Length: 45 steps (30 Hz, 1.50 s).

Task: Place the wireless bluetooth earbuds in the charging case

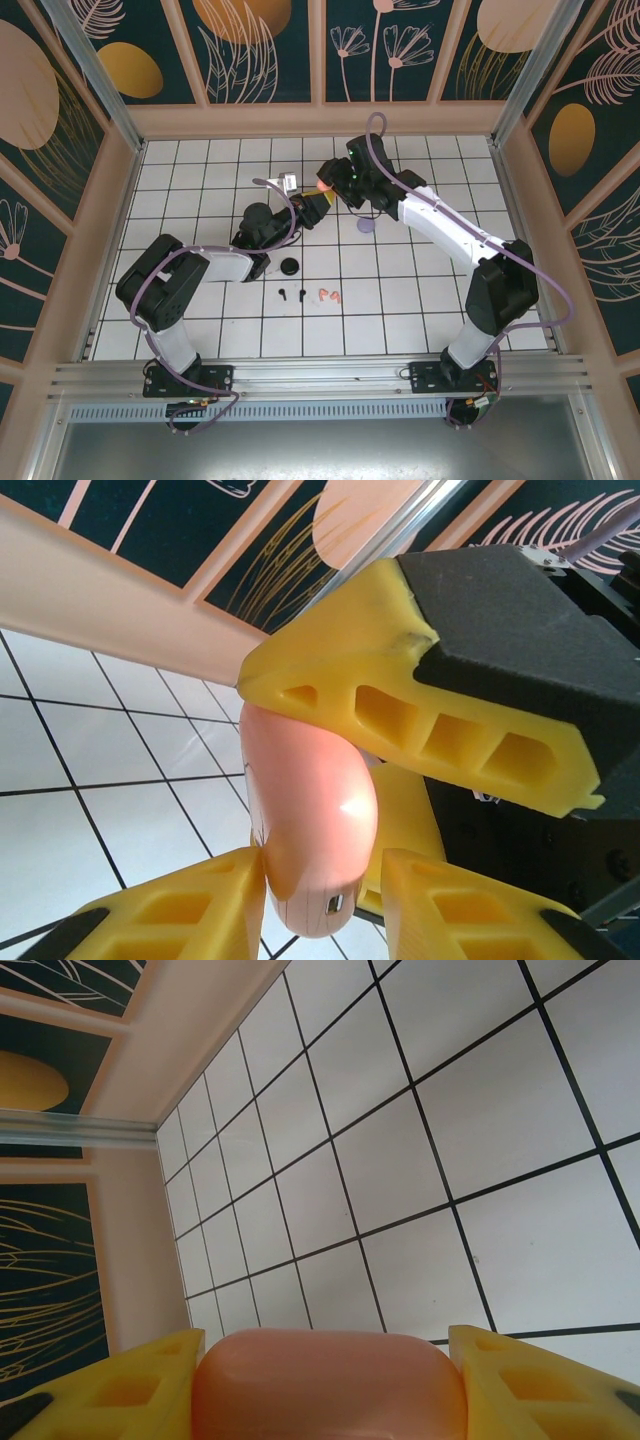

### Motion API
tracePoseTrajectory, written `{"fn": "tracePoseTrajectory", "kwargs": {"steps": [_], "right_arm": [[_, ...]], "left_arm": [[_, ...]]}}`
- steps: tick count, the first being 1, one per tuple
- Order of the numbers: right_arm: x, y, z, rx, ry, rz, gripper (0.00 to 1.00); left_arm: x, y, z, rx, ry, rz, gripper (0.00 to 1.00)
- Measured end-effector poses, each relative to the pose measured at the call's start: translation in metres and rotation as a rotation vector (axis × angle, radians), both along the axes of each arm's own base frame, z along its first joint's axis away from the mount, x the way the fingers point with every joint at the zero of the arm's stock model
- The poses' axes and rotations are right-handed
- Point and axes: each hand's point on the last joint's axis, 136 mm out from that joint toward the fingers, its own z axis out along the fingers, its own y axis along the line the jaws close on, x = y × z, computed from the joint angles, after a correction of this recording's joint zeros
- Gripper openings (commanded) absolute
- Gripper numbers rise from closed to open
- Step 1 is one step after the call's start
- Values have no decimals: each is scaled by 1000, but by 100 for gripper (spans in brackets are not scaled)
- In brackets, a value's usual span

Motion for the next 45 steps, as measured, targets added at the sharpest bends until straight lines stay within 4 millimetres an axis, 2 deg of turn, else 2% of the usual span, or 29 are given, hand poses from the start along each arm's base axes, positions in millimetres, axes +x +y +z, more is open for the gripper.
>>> {"fn": "tracePoseTrajectory", "kwargs": {"steps": [8,18,23,28,30,34,35,39,45], "right_arm": [[-1,2,1,4,-4,4,40],[3,5,8,35,-20,-13,40],[4,7,10,52,-25,-16,40],[3,7,10,74,-24,-28,40],[3,8,10,80,-22,-31,43],[3,8,11,93,-22,-35,66],[3,8,12,95,-23,-35,68],[0,4,17,114,-34,-29,74],[-6,-29,38,122,-90,-63,74]], "left_arm": [[2,1,1,-4,-2,10,34],[7,6,7,-37,-10,51,15],[8,9,10,-55,-18,66,0],[8,10,10,-68,-16,73,0],[8,11,10,-72,-15,74,0],[8,11,12,-78,-19,74,0],[7,11,12,-81,-21,71,0],[4,10,20,-119,-28,61,0],[-1,10,19,-124,-25,52,0]]}}
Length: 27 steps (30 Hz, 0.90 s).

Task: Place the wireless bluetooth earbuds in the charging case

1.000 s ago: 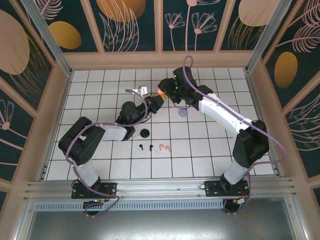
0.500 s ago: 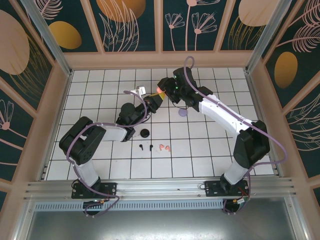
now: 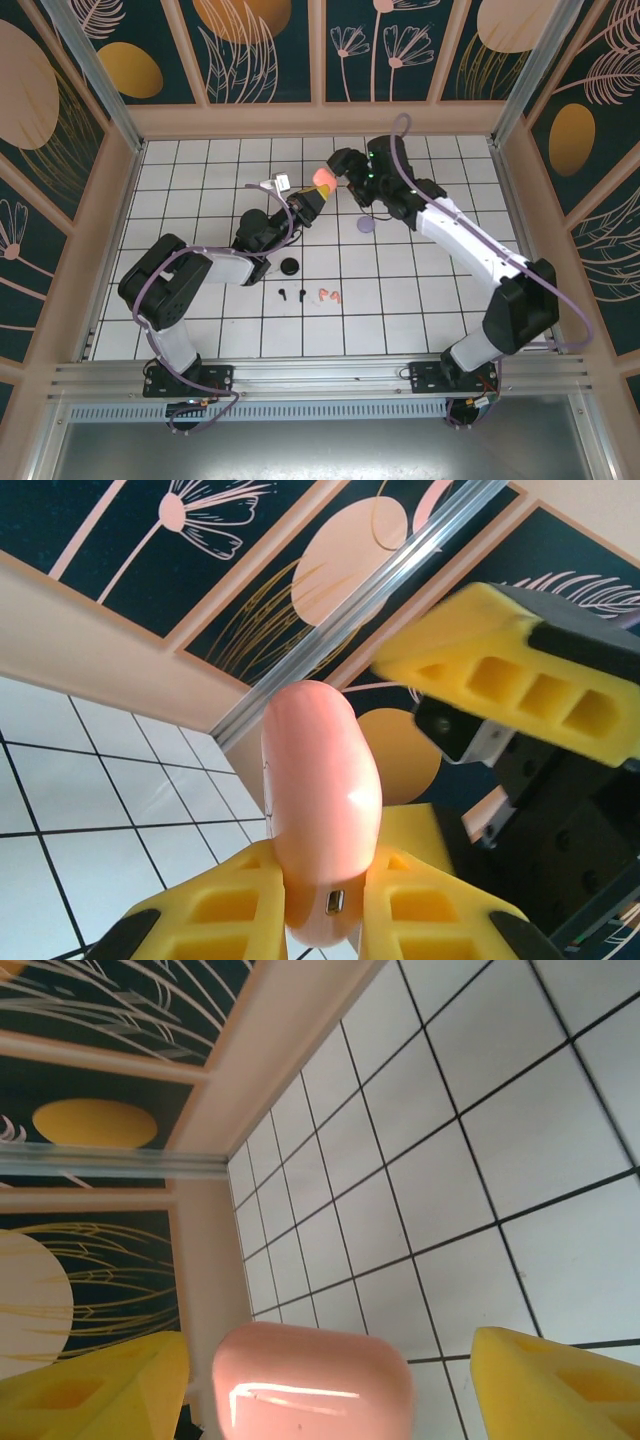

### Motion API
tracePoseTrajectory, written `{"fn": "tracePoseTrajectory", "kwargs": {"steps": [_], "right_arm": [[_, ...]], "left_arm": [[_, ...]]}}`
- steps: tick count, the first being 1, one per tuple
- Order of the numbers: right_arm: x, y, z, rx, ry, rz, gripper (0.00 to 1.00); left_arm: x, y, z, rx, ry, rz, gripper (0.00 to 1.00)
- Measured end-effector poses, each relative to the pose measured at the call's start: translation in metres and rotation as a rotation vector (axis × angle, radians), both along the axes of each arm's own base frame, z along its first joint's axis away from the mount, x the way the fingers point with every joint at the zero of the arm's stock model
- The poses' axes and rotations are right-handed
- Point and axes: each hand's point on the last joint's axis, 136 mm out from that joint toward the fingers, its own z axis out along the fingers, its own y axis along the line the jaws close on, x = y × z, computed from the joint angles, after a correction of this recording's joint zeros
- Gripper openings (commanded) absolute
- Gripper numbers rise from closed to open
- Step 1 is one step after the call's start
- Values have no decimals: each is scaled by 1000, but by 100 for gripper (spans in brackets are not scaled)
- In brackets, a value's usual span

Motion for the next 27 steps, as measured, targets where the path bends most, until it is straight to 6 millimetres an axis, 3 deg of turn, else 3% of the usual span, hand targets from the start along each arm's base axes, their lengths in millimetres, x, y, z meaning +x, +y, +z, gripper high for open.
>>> {"fn": "tracePoseTrajectory", "kwargs": {"steps": [5,11,15,22,27], "right_arm": [[-17,-35,7,-52,-71,-5,74],[-32,-73,-12,-190,-156,33,74],[-47,-66,-12,-261,-271,175,74],[-68,-46,-3,-312,-456,408,73],[-78,-36,-2,-303,-507,501,72]], "left_arm": [[-7,-1,4,24,-16,-45,0],[-14,-1,-4,93,-11,-167,0],[-17,-4,-10,161,-7,-258,0],[-36,-19,6,246,-71,-414,0],[-45,-22,4,268,-70,-478,0]]}}
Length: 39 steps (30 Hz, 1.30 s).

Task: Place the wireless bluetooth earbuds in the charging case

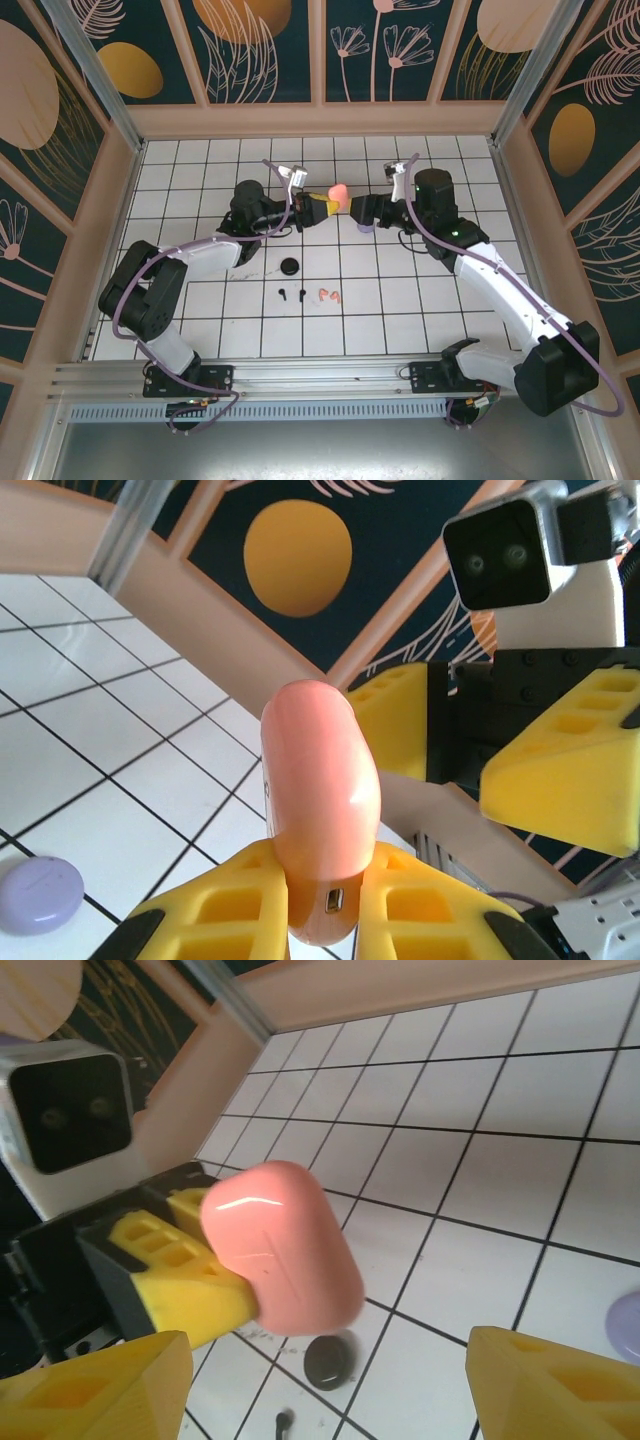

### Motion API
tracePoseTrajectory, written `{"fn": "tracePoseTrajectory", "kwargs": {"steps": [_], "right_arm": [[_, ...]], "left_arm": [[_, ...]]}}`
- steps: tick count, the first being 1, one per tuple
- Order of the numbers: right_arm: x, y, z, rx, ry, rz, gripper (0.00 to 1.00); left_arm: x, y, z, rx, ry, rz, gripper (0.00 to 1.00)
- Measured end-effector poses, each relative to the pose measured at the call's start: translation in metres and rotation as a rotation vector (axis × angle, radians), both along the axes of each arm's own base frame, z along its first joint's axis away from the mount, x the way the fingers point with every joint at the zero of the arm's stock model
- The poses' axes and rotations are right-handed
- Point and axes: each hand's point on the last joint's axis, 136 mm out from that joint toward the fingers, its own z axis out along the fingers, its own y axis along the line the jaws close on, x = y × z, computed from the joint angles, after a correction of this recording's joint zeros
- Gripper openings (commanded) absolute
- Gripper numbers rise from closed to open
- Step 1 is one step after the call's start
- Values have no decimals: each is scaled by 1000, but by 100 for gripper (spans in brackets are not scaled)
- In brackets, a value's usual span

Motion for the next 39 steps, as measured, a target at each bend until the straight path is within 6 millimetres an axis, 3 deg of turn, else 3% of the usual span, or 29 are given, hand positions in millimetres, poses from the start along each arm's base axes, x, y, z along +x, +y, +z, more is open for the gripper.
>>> {"fn": "tracePoseTrajectory", "kwargs": {"steps": [4,17,23,30,34,39], "right_arm": [[-2,7,1,6,-15,44,72],[10,13,-27,-27,41,49,67],[22,1,-24,-16,22,8,65],[32,-20,-39,-27,48,-61,64],[29,-19,-35,-13,45,-46,62],[12,-8,-15,69,36,44,56]], "left_arm": [[-4,-1,-3,11,9,-27,0],[-8,-3,0,11,10,-56,0],[-8,-2,0,11,11,-55,0],[-13,-1,9,2,-6,-72,0],[-14,0,13,-4,-17,-74,0],[-15,0,14,-5,-20,-77,0]]}}
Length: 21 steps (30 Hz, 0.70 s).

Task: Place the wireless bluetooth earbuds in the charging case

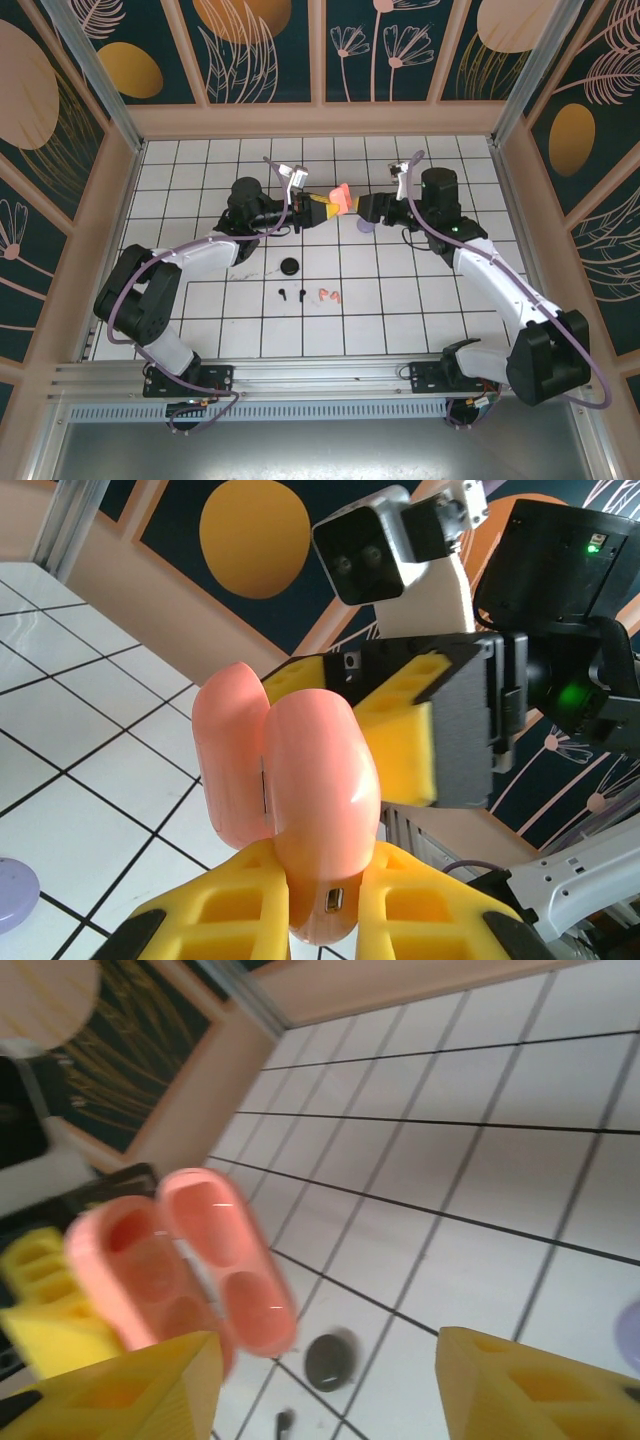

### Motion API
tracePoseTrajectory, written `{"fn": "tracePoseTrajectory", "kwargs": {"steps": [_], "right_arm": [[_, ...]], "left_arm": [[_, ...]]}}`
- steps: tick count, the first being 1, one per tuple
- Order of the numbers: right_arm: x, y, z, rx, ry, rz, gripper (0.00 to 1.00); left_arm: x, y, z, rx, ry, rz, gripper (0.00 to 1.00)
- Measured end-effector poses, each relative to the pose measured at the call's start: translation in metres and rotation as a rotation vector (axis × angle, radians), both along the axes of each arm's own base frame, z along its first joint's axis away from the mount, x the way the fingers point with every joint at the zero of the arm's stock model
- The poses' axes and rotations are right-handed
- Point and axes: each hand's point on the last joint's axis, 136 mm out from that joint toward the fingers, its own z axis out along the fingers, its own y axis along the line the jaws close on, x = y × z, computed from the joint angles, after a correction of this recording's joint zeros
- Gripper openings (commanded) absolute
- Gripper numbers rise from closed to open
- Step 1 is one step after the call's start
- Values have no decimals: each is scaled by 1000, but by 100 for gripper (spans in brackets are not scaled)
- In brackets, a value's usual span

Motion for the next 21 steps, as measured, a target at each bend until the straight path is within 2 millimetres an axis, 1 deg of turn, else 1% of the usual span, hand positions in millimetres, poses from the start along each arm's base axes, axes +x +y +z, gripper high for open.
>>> {"fn": "tracePoseTrajectory", "kwargs": {"steps": [3,8,13,21], "right_arm": [[-6,5,5,42,1,36,52],[-10,9,3,75,28,61,48],[-8,11,4,95,25,65,45],[-5,15,1,118,44,76,43]], "left_arm": [[0,0,0,-1,-2,-2,0],[-1,0,1,-2,-3,-4,0],[-1,0,2,-5,-8,-4,0],[-1,0,5,-14,-13,-4,0]]}}
